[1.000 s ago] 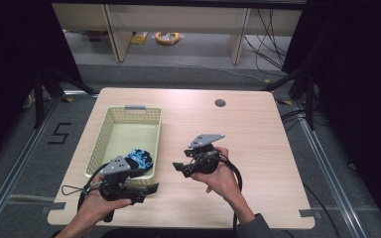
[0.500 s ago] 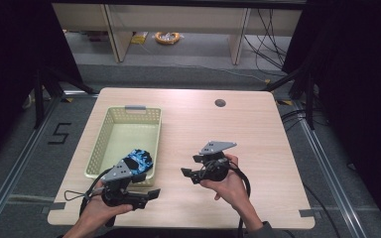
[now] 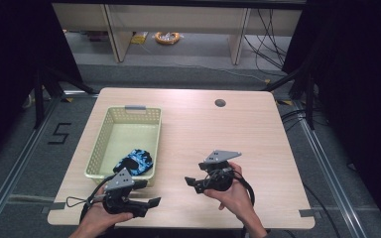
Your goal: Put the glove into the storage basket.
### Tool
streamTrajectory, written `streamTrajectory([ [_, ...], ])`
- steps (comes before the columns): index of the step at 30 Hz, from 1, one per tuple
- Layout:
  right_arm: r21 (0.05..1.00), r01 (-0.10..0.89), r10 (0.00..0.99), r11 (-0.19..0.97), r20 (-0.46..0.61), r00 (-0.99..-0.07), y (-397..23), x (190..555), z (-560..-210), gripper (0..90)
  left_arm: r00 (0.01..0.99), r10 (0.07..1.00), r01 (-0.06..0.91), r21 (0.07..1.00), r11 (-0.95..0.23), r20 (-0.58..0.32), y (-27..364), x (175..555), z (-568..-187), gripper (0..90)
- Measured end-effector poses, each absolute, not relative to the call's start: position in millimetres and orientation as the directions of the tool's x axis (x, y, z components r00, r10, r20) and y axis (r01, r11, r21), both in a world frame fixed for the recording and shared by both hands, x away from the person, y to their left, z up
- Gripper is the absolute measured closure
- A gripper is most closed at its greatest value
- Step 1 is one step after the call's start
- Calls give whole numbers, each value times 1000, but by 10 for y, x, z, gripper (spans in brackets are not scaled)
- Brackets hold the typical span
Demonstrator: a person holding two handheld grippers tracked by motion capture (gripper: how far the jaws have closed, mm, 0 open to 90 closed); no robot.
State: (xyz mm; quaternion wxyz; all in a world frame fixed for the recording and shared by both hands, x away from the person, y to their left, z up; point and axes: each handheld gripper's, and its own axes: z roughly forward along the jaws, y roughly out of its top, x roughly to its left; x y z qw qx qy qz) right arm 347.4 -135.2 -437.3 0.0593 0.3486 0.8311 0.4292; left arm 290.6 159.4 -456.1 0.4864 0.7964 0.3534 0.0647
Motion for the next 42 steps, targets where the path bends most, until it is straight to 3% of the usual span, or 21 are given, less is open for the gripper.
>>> streamTrajectory([
  [13,774,510,624,375,196,-757,-1427,3330,-4459,274,758,608,496,815,-300,-238,1580,2834,-4681,222],
  [20,766,547,643,338,237,-728,-1444,3227,-4469,172,752,608,511,807,-295,-254,1600,2808,-4744,199],
  [21,783,516,634,347,209,-744,-1460,3239,-4490,164,741,616,526,802,-284,-267,1595,2796,-4751,197],
  [28,795,508,611,331,230,-757,-1502,3189,-4558,163,759,613,494,806,-325,-218,1605,2778,-4836,185],
  [42,781,519,616,347,227,-754,-1574,3043,-4692,163,769,600,497,797,-344,-221,1602,2726,-4958,179],
])
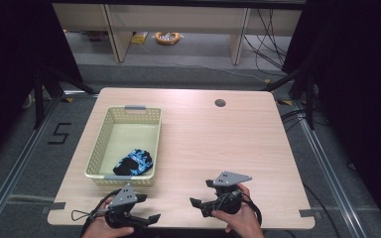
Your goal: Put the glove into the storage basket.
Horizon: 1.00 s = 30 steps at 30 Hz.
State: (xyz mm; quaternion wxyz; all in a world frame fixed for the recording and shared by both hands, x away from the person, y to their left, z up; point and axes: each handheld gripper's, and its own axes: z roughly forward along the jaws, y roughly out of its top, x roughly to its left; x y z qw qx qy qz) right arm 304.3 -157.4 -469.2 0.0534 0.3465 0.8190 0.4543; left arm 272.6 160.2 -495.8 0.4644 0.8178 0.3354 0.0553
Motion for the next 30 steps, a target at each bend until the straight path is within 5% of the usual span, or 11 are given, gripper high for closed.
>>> streamTrajectory([
  [25,752,528,611,394,215,-762,-1674,2790,-4882,164,773,599,505,775,-381,-210,1549,2609,-5097,181],
  [27,745,521,613,417,193,-766,-1682,2769,-4901,164,796,583,472,767,-435,-160,1576,2623,-5083,181],
  [30,743,529,621,409,198,-759,-1690,2731,-4923,164,778,594,503,768,-396,-204,1547,2594,-5097,181],
])
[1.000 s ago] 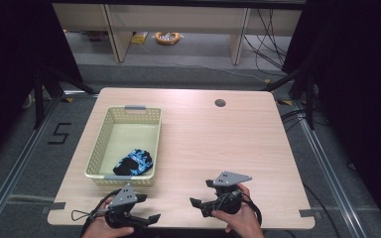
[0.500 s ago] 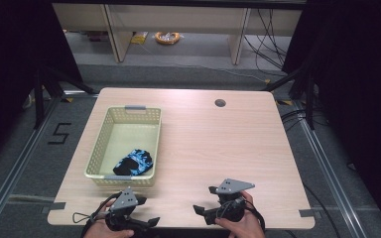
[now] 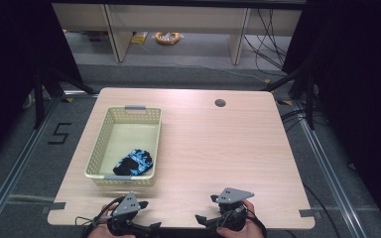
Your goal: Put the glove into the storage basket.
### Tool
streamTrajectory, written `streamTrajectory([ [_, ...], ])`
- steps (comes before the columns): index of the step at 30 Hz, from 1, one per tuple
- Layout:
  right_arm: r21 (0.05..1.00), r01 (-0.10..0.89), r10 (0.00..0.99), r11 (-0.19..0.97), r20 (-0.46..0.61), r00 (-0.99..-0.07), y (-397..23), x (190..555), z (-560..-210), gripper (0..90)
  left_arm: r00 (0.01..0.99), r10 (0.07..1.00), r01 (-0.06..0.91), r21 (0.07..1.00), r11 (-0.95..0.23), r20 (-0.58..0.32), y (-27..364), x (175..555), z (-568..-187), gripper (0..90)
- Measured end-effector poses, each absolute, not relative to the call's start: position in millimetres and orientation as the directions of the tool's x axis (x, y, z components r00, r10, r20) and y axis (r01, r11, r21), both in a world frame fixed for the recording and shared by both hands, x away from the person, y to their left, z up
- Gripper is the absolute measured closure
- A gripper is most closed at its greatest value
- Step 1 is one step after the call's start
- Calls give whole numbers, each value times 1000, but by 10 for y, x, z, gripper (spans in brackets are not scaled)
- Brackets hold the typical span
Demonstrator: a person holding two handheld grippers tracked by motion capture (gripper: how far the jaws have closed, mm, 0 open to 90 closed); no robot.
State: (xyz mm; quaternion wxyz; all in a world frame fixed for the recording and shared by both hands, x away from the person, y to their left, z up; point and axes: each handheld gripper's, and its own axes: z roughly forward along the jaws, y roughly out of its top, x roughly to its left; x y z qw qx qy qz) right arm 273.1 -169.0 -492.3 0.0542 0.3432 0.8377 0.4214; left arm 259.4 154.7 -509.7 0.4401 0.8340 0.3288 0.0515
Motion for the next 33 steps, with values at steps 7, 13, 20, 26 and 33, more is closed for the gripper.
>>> streamTrajectory([
  [7,727,530,612,436,192,-767,-1701,2689,-4961,165,792,582,487,763,-426,-181,1520,2572,-5131,182],
  [13,724,511,582,463,186,-791,-1689,2700,-5006,165,804,574,472,755,-455,-156,1527,2591,-5145,184],
  [20,722,515,602,463,171,-780,-1696,2686,-4999,165,804,574,472,754,-457,-155,1527,2592,-5141,184],
  [26,716,518,584,468,189,-789,-1694,2700,-5009,165,792,583,495,749,-441,-180,1523,2592,-5152,174],
  [33,720,518,604,462,172,-778,-1706,2698,-5010,164,789,592,487,756,-438,-165,1539,2616,-5144,151],
])
